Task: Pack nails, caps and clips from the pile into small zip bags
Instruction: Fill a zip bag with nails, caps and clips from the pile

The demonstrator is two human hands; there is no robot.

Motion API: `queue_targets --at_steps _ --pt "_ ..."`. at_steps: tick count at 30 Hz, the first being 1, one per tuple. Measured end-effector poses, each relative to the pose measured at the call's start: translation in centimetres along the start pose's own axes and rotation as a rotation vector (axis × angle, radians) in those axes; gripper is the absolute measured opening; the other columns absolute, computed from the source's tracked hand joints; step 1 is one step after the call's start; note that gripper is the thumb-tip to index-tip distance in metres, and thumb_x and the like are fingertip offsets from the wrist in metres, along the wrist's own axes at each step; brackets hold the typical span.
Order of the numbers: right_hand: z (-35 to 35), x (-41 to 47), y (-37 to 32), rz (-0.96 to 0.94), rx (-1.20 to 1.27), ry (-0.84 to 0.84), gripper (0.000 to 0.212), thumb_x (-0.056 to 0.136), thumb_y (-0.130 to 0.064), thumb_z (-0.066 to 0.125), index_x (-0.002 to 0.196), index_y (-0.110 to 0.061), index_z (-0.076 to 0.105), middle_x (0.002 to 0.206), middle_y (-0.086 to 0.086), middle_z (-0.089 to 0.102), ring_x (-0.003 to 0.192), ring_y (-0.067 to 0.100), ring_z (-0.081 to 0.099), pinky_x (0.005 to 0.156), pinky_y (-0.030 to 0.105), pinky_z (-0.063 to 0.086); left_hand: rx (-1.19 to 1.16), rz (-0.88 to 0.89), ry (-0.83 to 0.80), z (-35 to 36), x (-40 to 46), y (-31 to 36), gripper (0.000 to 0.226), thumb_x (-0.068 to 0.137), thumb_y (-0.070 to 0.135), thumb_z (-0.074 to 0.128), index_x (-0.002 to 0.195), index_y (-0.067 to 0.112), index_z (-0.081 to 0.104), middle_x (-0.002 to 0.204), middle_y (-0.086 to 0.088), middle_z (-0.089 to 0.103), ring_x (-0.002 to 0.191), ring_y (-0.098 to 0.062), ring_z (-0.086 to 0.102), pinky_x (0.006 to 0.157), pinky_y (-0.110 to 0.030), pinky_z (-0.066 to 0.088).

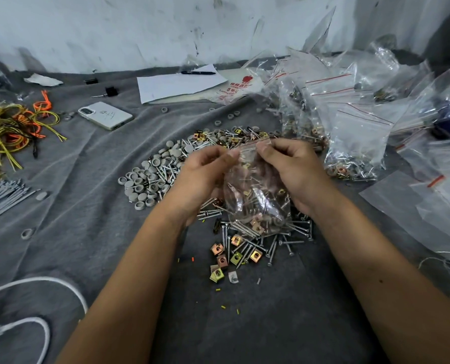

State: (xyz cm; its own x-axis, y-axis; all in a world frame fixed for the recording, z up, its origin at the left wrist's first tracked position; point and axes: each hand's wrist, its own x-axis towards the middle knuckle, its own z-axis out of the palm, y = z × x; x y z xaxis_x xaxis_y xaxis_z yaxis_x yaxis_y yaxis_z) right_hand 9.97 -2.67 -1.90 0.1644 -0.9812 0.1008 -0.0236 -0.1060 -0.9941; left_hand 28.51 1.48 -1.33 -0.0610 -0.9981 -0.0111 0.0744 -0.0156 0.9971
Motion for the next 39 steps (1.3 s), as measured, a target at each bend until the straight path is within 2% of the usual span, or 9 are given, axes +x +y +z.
queue_targets --at_steps 5,9,13,16,19,22,31,35,39 --pt "0.2 -0.1 -0.1 -0.006 -0.008 0.068 0.023 0.098 -0.026 0.068 0.086 -0.008 0.075 0.067 0.004 0.071 0.053 0.011 0.063 0.047 0.022 0.049 0.111 0.111 0.234 -0.4 0.5 -0.4 0.018 0.099 0.011 0.068 0.087 -0.003 0.065 0.063 -0.010 0.068 0.048 -0.015 0.062 0.044 -0.024 0.049" --pt "0.4 -0.3 -0.2 0.042 -0.034 0.008 0.017 0.099 -0.028 0.067 0.091 -0.016 0.076 0.082 0.006 0.078 0.068 0.019 0.072 0.060 0.035 0.060 0.599 0.341 0.375 -1.0 0.9 -0.8 0.015 0.094 0.021 0.077 0.083 0.010 0.073 0.068 -0.012 0.067 0.057 -0.016 0.057 0.055 -0.036 0.049" --pt "0.5 -0.6 -0.2 0.056 -0.175 -0.131 0.013 0.094 -0.026 0.071 0.089 -0.014 0.074 0.077 0.007 0.076 0.060 0.020 0.071 0.057 0.038 0.060 0.496 0.379 0.398 -1.6 0.9 -0.5 0.009 0.089 0.022 0.081 0.083 0.017 0.076 0.064 -0.001 0.068 0.054 -0.016 0.058 0.051 -0.031 0.050" --pt "0.4 -0.6 -0.1 0.051 -0.220 -0.155 0.017 0.093 -0.023 0.073 0.089 -0.007 0.072 0.063 0.005 0.070 0.046 0.017 0.063 0.040 0.024 0.048 0.409 0.383 0.398 -2.4 0.9 -0.4 0.009 0.088 0.021 0.082 0.082 0.024 0.075 0.069 -0.003 0.074 0.059 -0.029 0.066 0.057 -0.039 0.058" --pt "0.1 -0.7 -0.2 0.063 -0.218 -0.209 0.019 0.094 -0.026 0.072 0.090 -0.008 0.072 0.057 0.006 0.062 0.036 0.012 0.050 0.033 0.020 0.036 0.253 0.364 0.378 -2.5 1.2 -0.6 0.007 0.093 0.015 0.076 0.087 0.018 0.074 0.067 -0.004 0.073 0.055 -0.014 0.064 0.054 -0.030 0.057" --pt "0.2 -0.7 -0.2 0.040 -0.132 -0.226 0.021 0.097 -0.029 0.068 0.089 -0.010 0.071 0.054 -0.001 0.063 0.039 0.011 0.054 0.036 0.021 0.040 0.079 0.283 0.317 -1.8 1.4 -0.9 0.004 0.096 0.019 0.073 0.096 0.016 0.071 0.075 -0.003 0.076 0.064 -0.018 0.069 0.062 -0.035 0.060" --pt "0.0 0.1 0.5 -0.102 -0.052 0.133 0.019 0.098 -0.030 0.068 0.082 -0.027 0.079 0.081 0.000 0.078 0.070 0.015 0.072 0.058 0.026 0.059 0.133 0.261 0.264 -1.1 1.3 -1.2 0.017 0.089 0.000 0.078 0.103 0.000 0.069 0.072 0.001 0.073 0.061 -0.017 0.067 0.058 -0.034 0.057" --pt "0.1 0.1 0.4 -0.124 -0.019 0.134 0.009 0.095 -0.028 0.072 0.089 -0.026 0.079 0.089 0.011 0.077 0.077 0.025 0.072 0.064 0.033 0.061 0.387 0.329 0.277 -1.0 1.0 -1.2 0.019 0.088 0.021 0.082 0.101 0.013 0.071 0.083 -0.004 0.074 0.074 -0.021 0.069 0.067 -0.044 0.060" --pt "0.6 -0.2 0.2 -0.270 -0.172 0.041 0.012 0.095 -0.022 0.072 0.089 -0.031 0.078 0.085 -0.007 0.077 0.074 0.007 0.070 0.062 0.020 0.055 0.574 0.460 0.261 -0.7 0.7 -0.9 0.021 0.088 0.036 0.078 0.101 0.020 0.072 0.096 0.007 0.071 0.089 -0.010 0.068 0.078 -0.041 0.059"
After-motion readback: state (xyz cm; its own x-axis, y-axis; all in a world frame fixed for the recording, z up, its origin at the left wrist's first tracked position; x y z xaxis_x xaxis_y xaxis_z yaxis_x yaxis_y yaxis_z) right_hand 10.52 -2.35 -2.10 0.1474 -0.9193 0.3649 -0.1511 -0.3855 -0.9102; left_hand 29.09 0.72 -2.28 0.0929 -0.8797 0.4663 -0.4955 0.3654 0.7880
